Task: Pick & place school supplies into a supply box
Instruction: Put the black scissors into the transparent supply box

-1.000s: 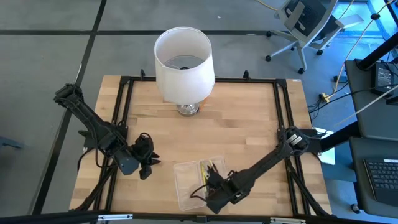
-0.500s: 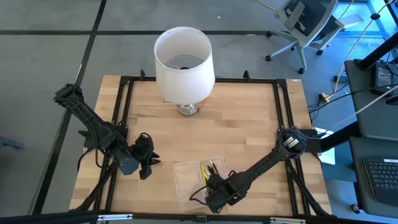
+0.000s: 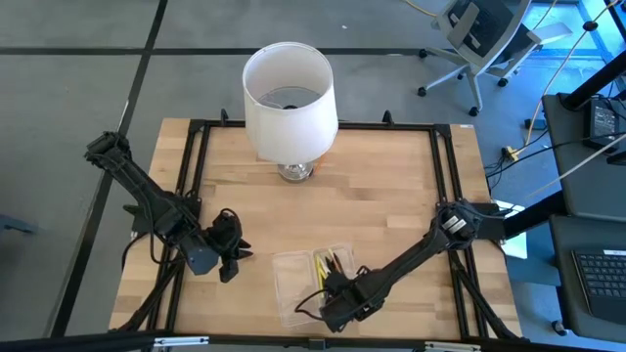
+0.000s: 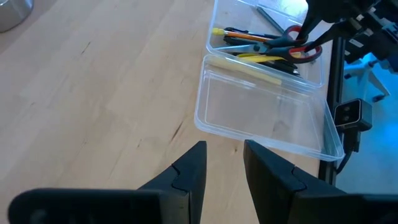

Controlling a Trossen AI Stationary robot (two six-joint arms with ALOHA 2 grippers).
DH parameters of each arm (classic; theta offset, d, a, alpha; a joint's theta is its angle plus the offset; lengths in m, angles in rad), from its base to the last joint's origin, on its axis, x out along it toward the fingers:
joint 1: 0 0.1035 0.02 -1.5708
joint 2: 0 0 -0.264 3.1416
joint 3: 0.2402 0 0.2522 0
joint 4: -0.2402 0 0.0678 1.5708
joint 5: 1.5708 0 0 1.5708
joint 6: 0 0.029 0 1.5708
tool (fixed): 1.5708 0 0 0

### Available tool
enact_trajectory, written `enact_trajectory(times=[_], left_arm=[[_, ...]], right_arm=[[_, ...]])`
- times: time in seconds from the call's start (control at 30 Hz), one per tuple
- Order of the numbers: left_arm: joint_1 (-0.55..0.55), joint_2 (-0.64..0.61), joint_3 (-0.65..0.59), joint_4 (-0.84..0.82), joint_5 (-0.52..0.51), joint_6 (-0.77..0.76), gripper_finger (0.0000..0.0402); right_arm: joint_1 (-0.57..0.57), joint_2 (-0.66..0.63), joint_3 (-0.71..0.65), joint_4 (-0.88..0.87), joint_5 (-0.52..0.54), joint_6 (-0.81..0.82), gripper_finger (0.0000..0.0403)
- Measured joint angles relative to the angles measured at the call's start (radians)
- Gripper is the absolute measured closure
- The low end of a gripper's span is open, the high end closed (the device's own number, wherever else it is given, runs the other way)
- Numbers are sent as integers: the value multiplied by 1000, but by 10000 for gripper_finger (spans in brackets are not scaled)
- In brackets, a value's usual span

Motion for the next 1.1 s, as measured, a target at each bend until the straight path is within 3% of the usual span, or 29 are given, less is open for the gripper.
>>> enact_trajectory(times=[1.1], left_arm=[[0, 0, 0, 0, 0, 7, 302]], right_arm=[[-22, 2, 0, 14, -8, -4, 290]])
